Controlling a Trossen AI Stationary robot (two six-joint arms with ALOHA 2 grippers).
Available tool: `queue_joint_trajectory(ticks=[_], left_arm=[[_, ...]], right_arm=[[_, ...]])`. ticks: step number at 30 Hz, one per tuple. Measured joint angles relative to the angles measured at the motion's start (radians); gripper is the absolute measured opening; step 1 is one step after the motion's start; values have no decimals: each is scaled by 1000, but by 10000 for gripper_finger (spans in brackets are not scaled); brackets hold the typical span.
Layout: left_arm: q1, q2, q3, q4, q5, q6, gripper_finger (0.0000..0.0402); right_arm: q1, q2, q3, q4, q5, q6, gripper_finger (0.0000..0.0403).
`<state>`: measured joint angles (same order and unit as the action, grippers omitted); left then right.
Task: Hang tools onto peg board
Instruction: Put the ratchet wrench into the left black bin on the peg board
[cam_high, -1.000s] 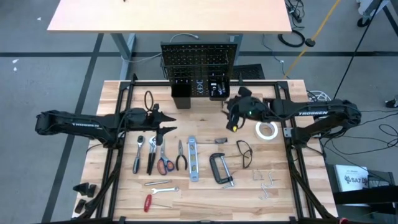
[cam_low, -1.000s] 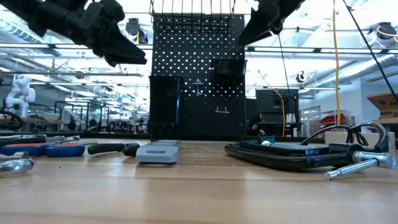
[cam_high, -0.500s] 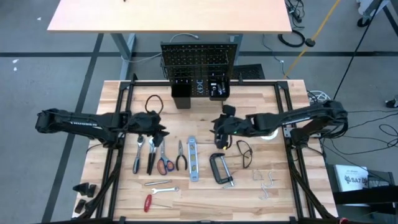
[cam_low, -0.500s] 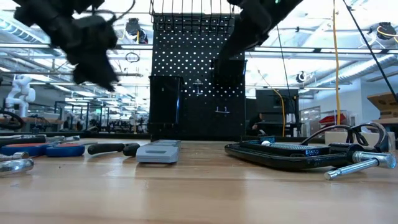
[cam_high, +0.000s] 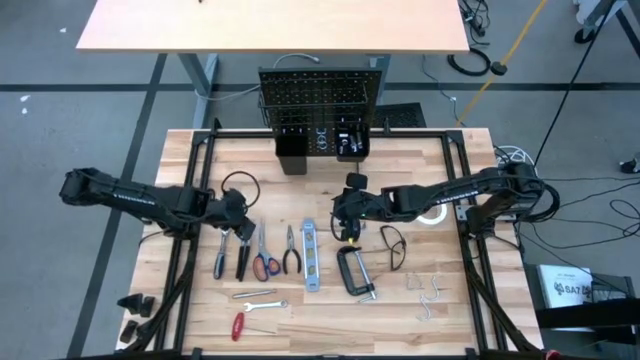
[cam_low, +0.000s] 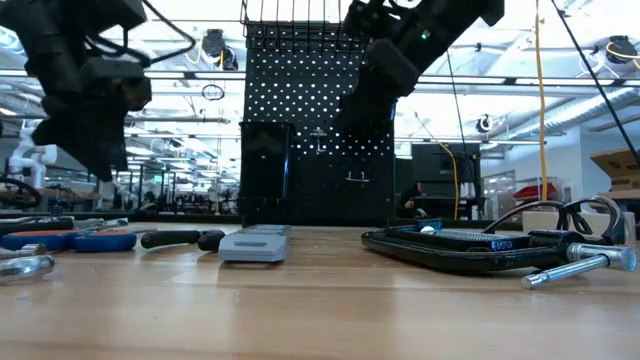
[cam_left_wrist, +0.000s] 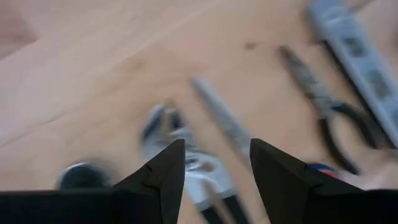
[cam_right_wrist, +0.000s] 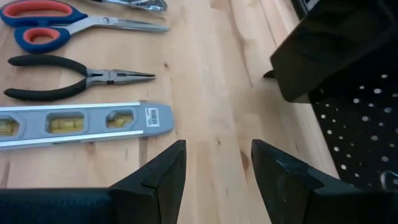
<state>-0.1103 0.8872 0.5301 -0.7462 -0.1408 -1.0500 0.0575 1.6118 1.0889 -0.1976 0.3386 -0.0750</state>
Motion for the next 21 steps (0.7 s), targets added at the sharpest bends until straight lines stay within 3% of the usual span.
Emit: queue_joint_trajectory(ticks=[4,12,21], left_arm=[[-43,35,2,107,0,0,180],[-124,144,3,95,83,-66,180],[-201,153,171,-338,32,-239,180]], right_arm=[[-5,2,0,0,-29,2,173],[-5,2,0,-1,-31,10,173],[-5,2,0,-1,-31,10,173]])
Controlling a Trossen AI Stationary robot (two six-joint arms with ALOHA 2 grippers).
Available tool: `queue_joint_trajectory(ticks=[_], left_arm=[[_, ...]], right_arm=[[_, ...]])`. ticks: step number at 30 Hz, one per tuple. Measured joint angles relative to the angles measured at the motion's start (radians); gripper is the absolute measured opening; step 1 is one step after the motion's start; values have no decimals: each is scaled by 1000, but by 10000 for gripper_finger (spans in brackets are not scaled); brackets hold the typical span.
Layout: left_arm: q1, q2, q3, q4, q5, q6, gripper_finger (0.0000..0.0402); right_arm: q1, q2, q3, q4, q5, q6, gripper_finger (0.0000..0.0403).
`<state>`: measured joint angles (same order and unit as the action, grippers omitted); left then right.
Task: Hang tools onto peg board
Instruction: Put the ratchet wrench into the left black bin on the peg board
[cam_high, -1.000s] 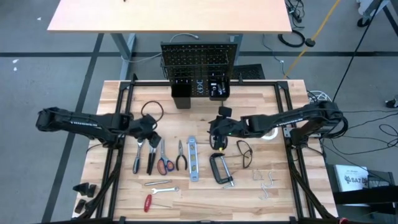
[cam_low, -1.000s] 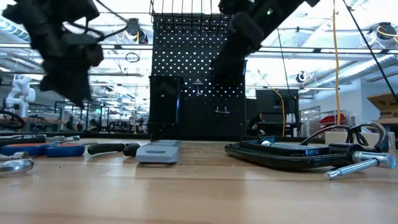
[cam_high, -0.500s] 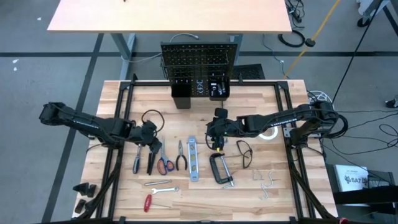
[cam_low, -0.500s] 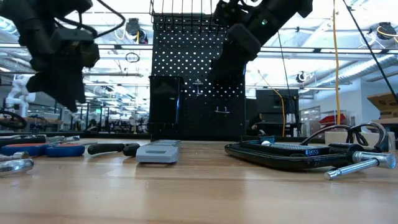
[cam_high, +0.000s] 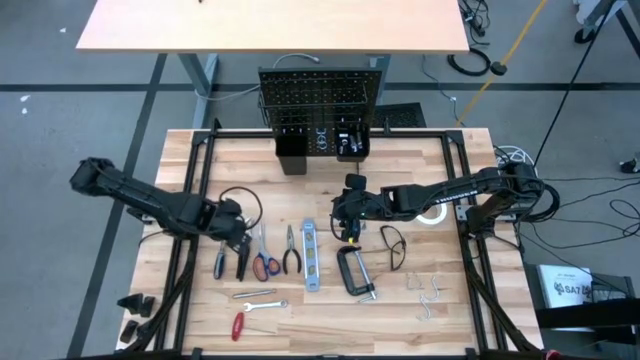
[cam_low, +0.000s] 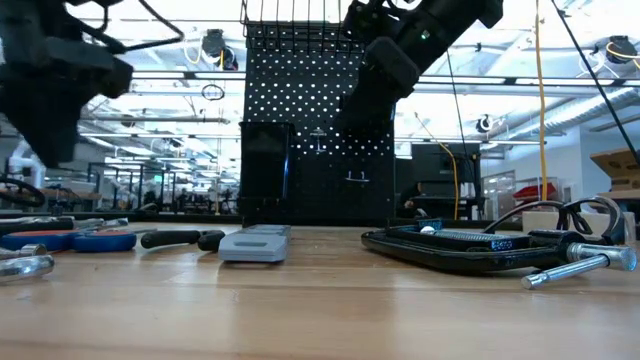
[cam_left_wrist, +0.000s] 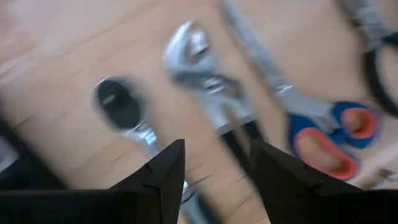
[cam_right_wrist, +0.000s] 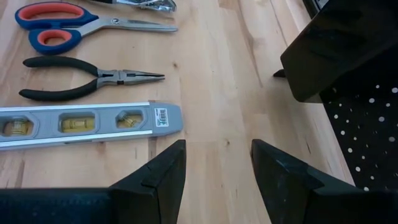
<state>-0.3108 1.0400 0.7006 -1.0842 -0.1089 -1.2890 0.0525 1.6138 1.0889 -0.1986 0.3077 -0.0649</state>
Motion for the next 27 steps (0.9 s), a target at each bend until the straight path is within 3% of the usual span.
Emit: queue_joint_trajectory(ticks=[5,14,27], left_arm=[[-60,32,-12,-66,12,-93,180],[-65,113,-37,142,3,-7,180],[-65,149,-39,10,26,-114,180]], right_arm=[[0,0,0,-2,0,-3,173],[0,-1,0,-3,0,-10,173],[0,-1,0,-3,0,-4,173]])
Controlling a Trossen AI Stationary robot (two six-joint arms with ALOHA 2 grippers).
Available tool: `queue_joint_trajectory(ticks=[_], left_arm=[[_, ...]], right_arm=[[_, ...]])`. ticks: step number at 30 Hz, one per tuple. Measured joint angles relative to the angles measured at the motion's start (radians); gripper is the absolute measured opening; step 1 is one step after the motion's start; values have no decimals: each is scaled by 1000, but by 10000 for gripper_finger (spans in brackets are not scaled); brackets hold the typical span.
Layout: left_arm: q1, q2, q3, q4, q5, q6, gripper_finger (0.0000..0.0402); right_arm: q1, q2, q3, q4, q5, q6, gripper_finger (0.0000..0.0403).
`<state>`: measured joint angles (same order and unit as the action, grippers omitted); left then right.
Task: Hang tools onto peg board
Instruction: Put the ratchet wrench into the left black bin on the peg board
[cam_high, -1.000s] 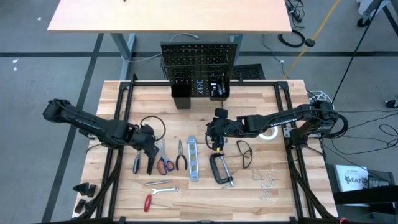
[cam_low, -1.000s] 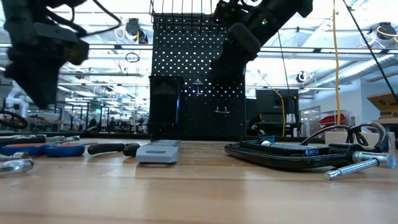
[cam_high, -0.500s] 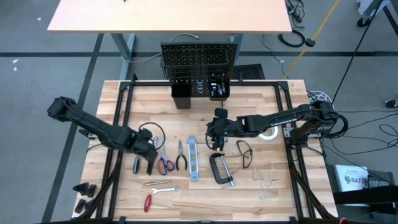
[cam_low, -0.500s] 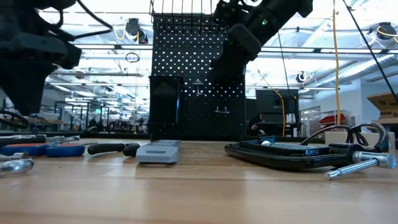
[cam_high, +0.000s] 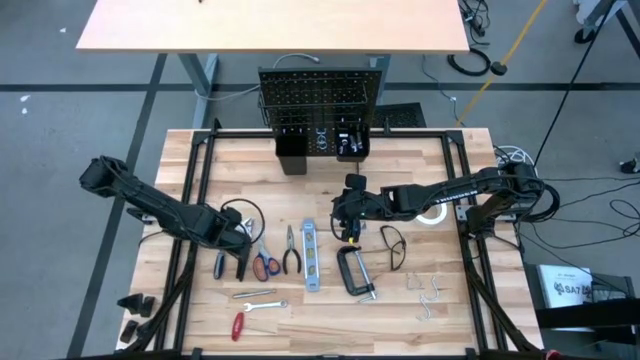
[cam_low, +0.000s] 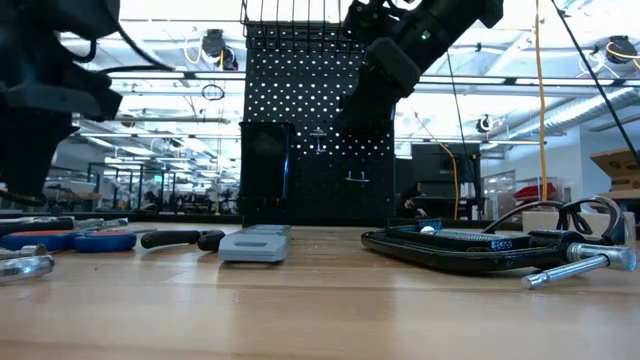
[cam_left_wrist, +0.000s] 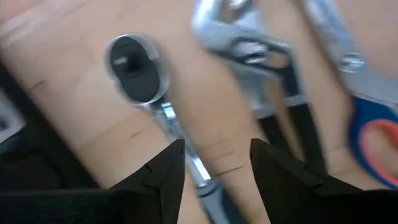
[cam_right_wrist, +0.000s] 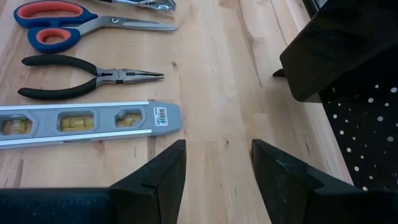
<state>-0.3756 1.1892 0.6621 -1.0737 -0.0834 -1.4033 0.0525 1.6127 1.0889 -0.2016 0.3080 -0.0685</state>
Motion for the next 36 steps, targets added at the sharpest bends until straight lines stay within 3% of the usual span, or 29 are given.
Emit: queue_joint_trajectory(ticks=[11,29,32,36], left_arm=[[0,0,-39,-34,-15,-39,180],[0,-5,-221,223,60,-83,179],[0,-5,-221,215,61,-82,163],[0,-4,-221,219,55,-53,108]], right_arm=[[0,0,0,-2,0,0,173],[0,0,0,-11,1,4,173],[0,0,0,-12,1,4,173],[0,0,0,-12,1,4,173]])
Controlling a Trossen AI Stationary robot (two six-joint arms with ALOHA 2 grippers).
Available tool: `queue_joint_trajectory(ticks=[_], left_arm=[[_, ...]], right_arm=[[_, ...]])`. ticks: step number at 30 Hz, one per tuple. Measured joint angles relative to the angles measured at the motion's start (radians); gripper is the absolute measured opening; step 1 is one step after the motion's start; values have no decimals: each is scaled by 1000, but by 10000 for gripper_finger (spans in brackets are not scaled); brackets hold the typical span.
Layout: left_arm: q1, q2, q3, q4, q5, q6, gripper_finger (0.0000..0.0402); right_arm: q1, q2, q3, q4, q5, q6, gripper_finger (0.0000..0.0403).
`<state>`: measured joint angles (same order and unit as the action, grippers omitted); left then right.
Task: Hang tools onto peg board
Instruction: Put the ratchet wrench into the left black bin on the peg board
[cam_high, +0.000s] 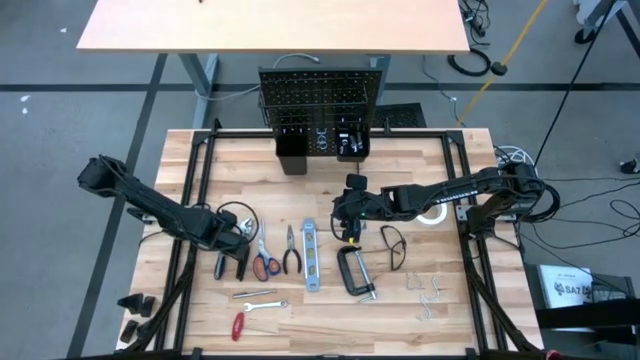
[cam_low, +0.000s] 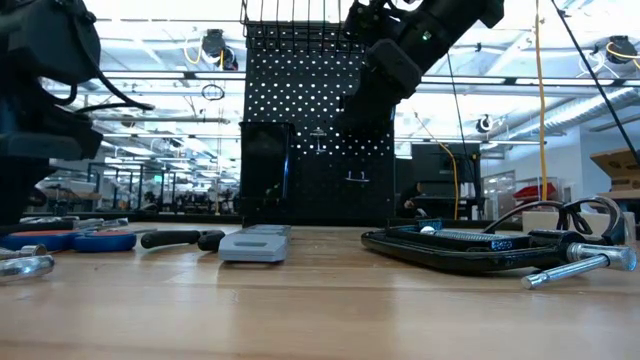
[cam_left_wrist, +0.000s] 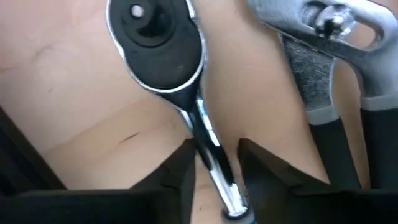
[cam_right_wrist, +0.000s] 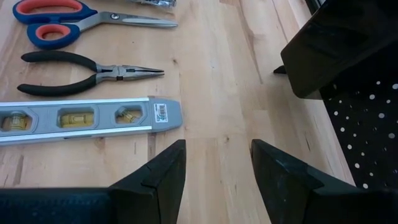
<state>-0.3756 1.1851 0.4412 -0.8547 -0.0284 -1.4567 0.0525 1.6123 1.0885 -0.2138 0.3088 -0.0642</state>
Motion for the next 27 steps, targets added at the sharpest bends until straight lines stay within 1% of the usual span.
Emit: queue_joint_trajectory(ticks=[4,6,9,13,16,21,27], left_arm=[[-1,2,9,-6,-18,52,35],[-1,4,20,-12,-28,76,14],[-1,7,44,-27,-46,118,16],[1,4,90,-36,-136,159,17],[0,-10,116,-50,-172,169,17],[0,-69,156,-43,-272,206,17],[-11,-185,174,-41,-378,234,17]], right_arm=[[0,0,0,0,3,0,173],[0,0,0,-1,3,0,173],[0,0,0,-7,3,0,173],[0,0,0,-9,3,-1,173],[0,0,0,-11,4,-1,173],[0,0,0,-50,4,-1,173],[0,-1,0,-71,5,-4,173]])
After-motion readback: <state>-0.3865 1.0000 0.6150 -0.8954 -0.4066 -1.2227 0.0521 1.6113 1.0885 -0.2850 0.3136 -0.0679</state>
